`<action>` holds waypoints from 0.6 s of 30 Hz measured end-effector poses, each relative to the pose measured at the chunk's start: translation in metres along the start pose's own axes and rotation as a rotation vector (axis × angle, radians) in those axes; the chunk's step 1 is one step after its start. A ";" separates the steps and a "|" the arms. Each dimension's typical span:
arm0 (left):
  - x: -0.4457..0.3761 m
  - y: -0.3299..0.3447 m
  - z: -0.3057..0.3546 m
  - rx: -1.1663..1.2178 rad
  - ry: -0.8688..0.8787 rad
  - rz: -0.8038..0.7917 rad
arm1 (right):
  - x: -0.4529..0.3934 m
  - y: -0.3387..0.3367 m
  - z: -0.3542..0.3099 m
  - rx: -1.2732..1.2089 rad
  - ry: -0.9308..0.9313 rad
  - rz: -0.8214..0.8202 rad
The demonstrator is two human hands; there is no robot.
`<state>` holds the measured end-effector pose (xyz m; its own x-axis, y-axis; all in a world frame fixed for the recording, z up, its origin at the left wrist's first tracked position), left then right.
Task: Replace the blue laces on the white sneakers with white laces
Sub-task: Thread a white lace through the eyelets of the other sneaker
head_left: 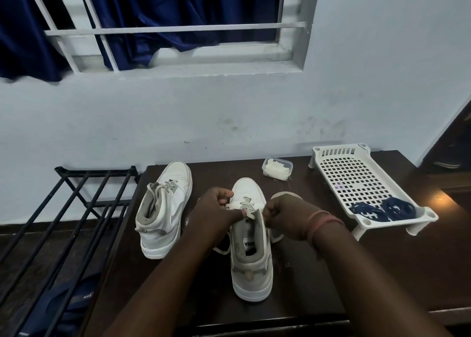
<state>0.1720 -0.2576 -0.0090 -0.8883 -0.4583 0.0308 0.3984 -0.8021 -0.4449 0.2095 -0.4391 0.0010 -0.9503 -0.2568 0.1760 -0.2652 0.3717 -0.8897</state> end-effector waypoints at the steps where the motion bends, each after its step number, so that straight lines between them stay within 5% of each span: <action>1: 0.000 0.000 -0.001 -0.009 -0.004 0.002 | -0.002 0.000 0.000 0.066 0.008 -0.029; 5: -0.003 -0.001 -0.003 -0.037 -0.033 -0.016 | 0.000 -0.009 0.015 0.204 0.112 -0.247; 11: 0.001 0.000 -0.006 -0.154 -0.121 -0.080 | 0.005 -0.006 -0.001 0.024 0.000 0.008; 15: 0.007 0.001 -0.002 -0.307 -0.098 -0.218 | 0.003 0.000 -0.009 -0.050 -0.031 0.006; 18: 0.001 -0.003 -0.006 -0.302 -0.170 -0.174 | 0.005 -0.002 -0.004 -0.036 0.012 -0.002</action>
<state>0.1681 -0.2533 -0.0135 -0.8761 -0.4026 0.2651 0.1379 -0.7362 -0.6626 0.2042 -0.4377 0.0052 -0.9516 -0.2472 0.1826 -0.2724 0.4033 -0.8736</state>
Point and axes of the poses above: each hand's wrist, its own x-axis away from the middle knuckle, its own y-axis out of the palm, z = x × y, the point moved 6 cm from there along -x, towards the middle knuckle, and after that the axes turned 13 degrees about z, right-handed, at the moved point
